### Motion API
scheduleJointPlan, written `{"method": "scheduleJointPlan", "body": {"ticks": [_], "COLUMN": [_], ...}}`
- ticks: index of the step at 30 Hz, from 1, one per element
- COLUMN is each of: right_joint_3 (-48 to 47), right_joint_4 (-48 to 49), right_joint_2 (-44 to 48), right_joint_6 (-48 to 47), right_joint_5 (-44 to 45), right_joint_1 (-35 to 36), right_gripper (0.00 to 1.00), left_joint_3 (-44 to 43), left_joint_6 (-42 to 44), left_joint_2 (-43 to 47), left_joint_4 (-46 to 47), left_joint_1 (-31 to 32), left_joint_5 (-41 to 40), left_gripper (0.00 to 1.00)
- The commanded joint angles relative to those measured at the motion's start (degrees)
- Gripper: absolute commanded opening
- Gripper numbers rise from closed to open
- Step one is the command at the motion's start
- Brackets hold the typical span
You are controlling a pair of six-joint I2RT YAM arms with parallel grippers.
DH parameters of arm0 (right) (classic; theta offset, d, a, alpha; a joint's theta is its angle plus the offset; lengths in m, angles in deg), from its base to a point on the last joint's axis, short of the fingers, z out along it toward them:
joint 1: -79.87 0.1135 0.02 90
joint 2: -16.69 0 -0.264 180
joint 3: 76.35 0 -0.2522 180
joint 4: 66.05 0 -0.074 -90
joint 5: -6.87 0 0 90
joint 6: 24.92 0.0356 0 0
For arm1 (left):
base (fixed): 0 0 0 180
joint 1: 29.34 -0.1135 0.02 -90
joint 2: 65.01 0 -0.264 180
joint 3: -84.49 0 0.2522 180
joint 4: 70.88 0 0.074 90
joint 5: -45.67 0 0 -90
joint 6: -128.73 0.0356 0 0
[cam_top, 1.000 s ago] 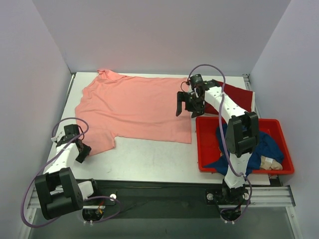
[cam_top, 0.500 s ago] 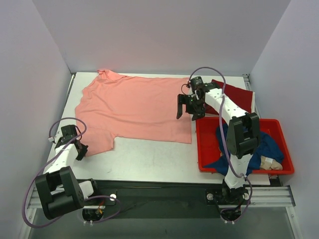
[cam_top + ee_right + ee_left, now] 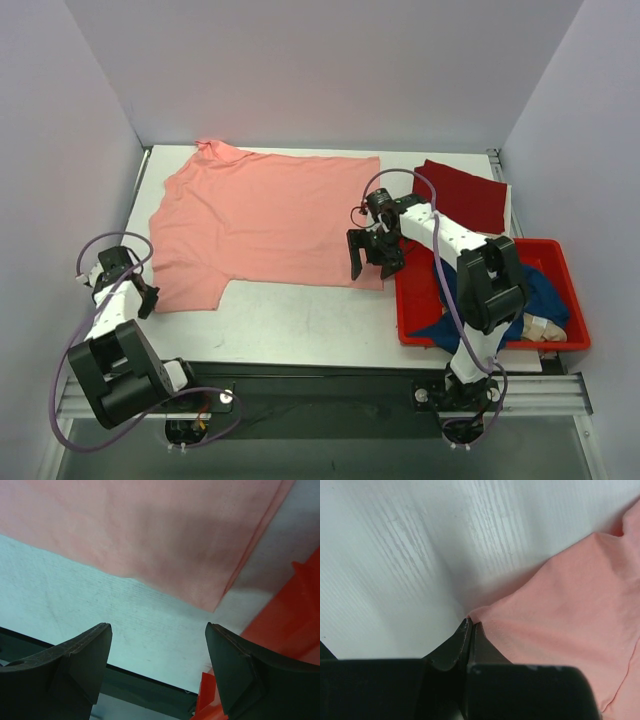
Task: Fold and stack the t-shirts
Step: Grap the side of the flattened tshirt closest away from the robot with both arms
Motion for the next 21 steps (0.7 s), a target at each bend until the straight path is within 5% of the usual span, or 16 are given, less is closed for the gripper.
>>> {"method": "scheduleJointPlan", "body": {"ticks": [1, 21], "right_joint_3": [2.03, 8.44], "right_joint_4": [-1.88, 2.69], "right_joint_2": [2.76, -0.58], "right_joint_6": [0.43, 8.25], "right_joint_5": [2.71, 10.61], "right_joint_1": [1.74, 6.40], "right_gripper": [0.77, 0.56], "left_joint_3": [-2.39, -0.02], "left_joint_6": [2.81, 7.38], "left_joint_2": [-0.76, 2.14], "left_joint_4": [1.26, 2.85], "left_joint_1": [-2.98, -8.00], "left_joint_5": [1.55, 6.56], "left_gripper": [0.00, 0.00]}}
